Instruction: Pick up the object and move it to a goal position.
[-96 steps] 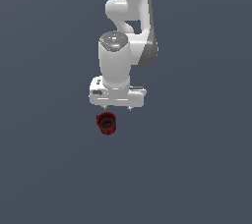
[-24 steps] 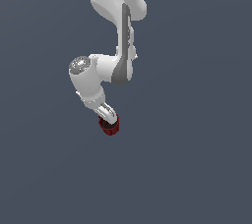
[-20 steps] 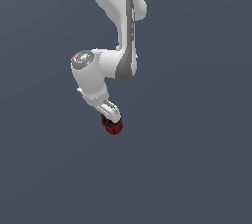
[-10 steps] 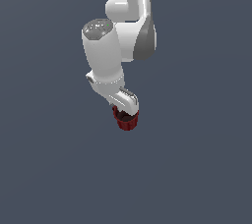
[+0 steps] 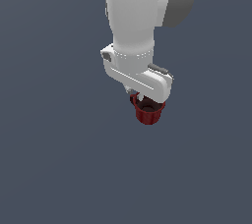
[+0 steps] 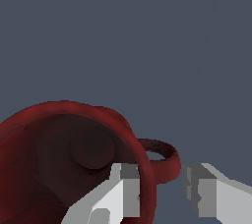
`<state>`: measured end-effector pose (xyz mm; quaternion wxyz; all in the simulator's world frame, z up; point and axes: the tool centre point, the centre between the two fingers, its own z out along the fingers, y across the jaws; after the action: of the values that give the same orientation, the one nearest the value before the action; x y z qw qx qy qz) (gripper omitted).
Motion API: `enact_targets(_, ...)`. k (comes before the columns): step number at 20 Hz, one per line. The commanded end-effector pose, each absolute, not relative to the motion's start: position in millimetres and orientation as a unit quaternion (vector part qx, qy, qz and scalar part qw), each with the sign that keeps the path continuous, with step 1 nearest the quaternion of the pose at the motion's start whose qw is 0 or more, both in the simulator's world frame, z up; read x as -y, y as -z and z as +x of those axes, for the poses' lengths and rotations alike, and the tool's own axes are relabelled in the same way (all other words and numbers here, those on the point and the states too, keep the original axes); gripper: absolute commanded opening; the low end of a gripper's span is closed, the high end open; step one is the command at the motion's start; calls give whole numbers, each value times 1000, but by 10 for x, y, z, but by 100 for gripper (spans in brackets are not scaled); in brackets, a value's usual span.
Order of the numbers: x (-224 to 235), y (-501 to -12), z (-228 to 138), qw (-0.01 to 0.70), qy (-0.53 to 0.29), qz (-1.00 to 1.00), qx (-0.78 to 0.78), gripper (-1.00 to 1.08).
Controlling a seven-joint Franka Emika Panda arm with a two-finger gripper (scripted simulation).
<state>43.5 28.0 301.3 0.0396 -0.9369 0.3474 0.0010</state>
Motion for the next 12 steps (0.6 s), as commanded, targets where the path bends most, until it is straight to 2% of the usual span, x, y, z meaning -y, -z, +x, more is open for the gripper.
enact_targets(1, -433, -3261, 492, 40, 0, -937, -348, -100)
enact_targets(12, -920, -3979, 692, 41, 0, -937, -347, -100)
